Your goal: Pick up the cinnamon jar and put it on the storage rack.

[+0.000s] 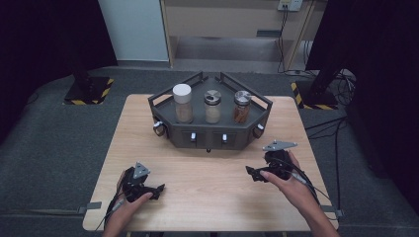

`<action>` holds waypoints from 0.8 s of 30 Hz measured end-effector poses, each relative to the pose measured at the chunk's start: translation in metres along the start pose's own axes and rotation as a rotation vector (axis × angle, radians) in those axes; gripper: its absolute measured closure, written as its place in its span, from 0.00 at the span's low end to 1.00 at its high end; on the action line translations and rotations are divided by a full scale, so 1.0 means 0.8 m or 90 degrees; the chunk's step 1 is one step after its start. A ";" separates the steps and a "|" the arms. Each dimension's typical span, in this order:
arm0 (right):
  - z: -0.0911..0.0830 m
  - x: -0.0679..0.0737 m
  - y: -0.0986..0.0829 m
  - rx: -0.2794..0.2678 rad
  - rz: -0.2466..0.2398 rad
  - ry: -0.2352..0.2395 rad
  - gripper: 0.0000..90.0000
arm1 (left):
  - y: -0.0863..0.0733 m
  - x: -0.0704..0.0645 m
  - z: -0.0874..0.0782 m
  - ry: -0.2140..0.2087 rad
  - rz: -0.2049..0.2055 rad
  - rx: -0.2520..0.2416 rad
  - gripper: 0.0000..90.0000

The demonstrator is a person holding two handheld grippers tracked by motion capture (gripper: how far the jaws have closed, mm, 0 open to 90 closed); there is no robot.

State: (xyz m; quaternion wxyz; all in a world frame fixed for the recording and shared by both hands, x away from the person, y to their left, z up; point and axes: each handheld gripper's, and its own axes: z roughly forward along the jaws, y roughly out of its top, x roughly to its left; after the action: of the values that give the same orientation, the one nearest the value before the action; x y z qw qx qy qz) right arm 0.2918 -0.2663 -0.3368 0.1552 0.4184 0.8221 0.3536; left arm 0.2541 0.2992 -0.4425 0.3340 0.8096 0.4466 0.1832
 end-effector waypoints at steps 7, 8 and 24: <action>0.011 0.008 -0.011 0.008 0.001 0.014 0.04 | 0.000 0.000 0.000 0.000 0.000 0.000 0.00; 0.013 0.009 -0.012 0.011 0.002 0.016 0.04 | 0.000 0.000 0.000 0.000 0.000 0.000 0.00; 0.069 0.033 -0.052 0.061 0.006 0.025 0.05 | 0.000 0.000 0.000 0.000 0.000 0.000 0.00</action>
State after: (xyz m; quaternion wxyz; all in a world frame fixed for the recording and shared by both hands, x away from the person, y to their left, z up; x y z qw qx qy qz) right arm 0.2821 -0.2368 -0.4041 0.1167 0.4224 0.8389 0.3229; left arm 0.2541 0.2991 -0.4426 0.3340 0.8093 0.4469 0.1834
